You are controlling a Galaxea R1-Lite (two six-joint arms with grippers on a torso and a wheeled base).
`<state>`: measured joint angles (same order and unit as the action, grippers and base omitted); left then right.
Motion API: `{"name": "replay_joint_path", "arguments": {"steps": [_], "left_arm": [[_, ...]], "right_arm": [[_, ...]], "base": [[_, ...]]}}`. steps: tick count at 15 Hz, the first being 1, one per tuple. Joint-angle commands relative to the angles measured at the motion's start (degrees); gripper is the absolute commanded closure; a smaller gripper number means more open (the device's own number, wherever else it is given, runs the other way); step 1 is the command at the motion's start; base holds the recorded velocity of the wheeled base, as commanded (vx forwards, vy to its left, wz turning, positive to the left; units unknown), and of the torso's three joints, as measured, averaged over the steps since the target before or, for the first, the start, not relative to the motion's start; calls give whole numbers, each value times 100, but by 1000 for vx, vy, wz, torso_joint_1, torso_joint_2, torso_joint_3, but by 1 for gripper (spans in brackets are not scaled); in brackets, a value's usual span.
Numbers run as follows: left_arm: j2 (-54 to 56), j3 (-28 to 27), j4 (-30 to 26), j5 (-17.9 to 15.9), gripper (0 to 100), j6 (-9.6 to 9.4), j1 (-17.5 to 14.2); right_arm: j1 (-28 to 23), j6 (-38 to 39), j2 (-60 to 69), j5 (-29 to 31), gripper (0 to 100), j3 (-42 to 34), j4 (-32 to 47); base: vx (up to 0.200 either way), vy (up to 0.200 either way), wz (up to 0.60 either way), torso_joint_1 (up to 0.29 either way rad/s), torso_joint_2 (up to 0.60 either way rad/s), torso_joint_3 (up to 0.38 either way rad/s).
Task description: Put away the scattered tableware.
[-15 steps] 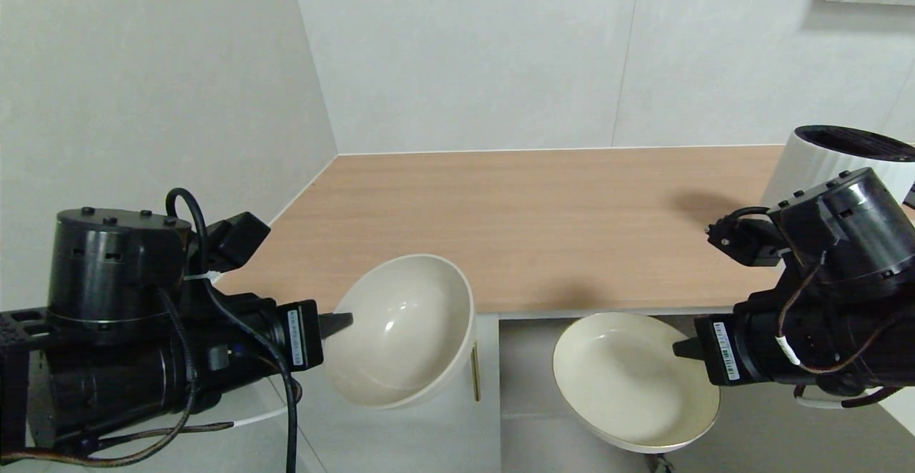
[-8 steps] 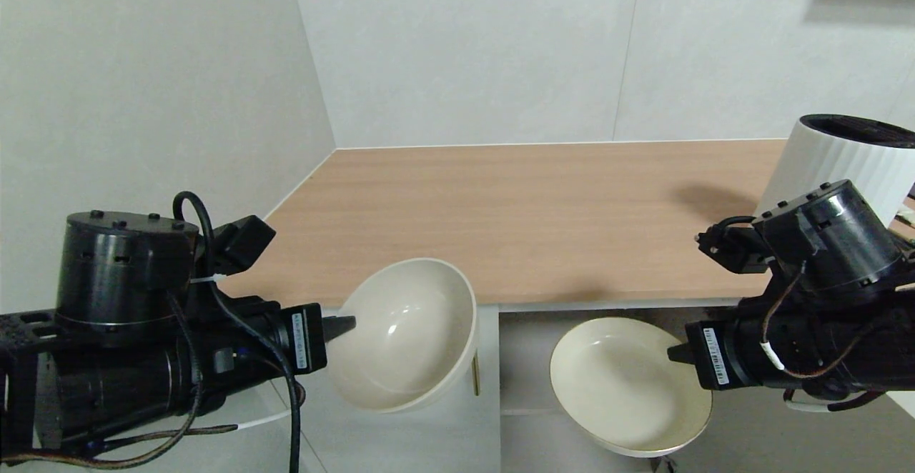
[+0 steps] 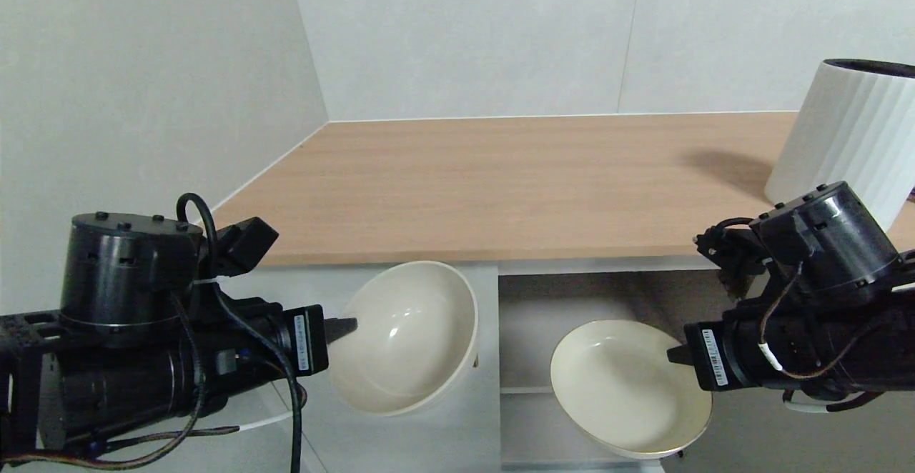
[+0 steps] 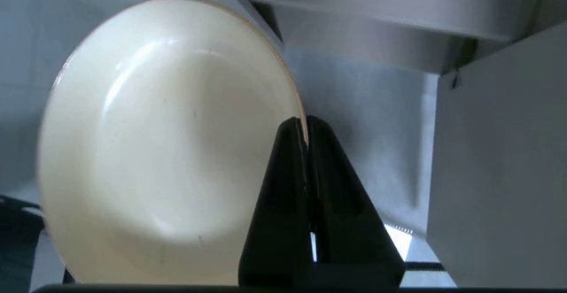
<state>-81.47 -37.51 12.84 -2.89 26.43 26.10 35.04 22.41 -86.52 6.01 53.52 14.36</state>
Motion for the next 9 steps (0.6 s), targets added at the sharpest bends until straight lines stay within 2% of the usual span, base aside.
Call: {"name": "replay_joint_path", "arguments": {"steps": [1, 9], "left_arm": [[-18, -2, 0, -1, 100, 3, 0], [-53, 7, 0, -1, 100, 3, 0]], "right_arm": [[3, 1, -32, -3, 100, 1, 5], [3, 1, -76, 5, 100, 1, 5]], "base": [[0, 0, 0, -163, 471, 295], [0, 0, 0, -137, 450, 312]]}}
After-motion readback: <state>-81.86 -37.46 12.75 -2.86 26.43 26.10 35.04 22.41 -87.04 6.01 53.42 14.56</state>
